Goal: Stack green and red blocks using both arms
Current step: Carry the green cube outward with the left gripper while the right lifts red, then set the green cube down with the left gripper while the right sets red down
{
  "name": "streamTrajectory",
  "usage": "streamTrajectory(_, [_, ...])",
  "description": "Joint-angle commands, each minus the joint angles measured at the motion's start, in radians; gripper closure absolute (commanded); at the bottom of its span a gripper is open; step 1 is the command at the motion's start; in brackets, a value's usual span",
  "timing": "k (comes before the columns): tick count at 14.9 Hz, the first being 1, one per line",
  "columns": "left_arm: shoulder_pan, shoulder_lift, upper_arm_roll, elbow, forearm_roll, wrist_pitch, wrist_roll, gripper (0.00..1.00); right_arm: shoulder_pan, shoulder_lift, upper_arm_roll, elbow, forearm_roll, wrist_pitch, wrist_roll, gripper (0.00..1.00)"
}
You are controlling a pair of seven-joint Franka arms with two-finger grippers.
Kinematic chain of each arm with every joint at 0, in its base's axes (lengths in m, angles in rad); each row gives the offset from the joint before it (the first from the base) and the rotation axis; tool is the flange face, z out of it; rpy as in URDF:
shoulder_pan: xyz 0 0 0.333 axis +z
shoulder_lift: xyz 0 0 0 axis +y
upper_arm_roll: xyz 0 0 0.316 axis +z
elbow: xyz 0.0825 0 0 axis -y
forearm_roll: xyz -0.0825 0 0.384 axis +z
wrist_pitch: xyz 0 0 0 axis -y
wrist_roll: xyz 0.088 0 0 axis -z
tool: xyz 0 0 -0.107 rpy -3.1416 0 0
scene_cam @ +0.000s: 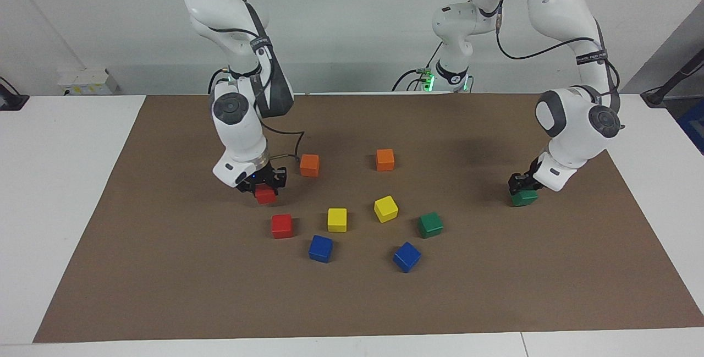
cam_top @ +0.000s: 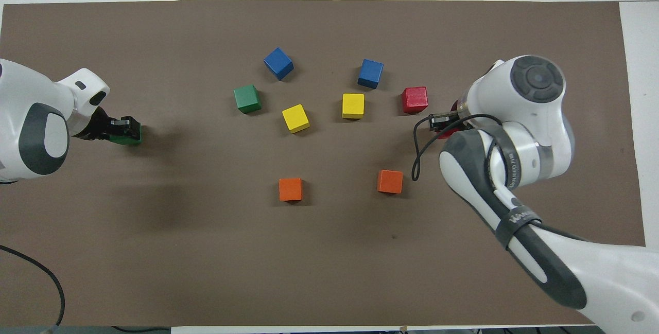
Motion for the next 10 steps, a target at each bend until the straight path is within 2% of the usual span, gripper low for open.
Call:
streamTrajectory(1, [-0.007, -0.008, 0.008, -0.026, -0.001, 0.028, 0.013, 1.0, -0.136, -0.038, 0.007, 0.027, -0.004, -0.034, -0.034, 1.0])
streamTrajectory(4, [-0.007, -0.01, 0.008, -0.032, -0.001, 0.036, 0.013, 1.0, -0.254, -0.036, 0.008, 0.024, -0.002, -0.017, -0.128, 1.0])
streamTrajectory(8, [-0.007, -0.01, 0.008, -0.034, -0.001, 0.036, 0.008, 1.0, -0.297, -0.021, 0.008, -0.007, 0.002, -0.011, -0.134, 1.0])
streamTrajectory(10, [-0.007, -0.01, 0.008, -0.034, -0.001, 0.036, 0.007, 1.0, -0.294, -0.021, 0.008, -0.036, -0.001, 0.036, -0.157, 1.0])
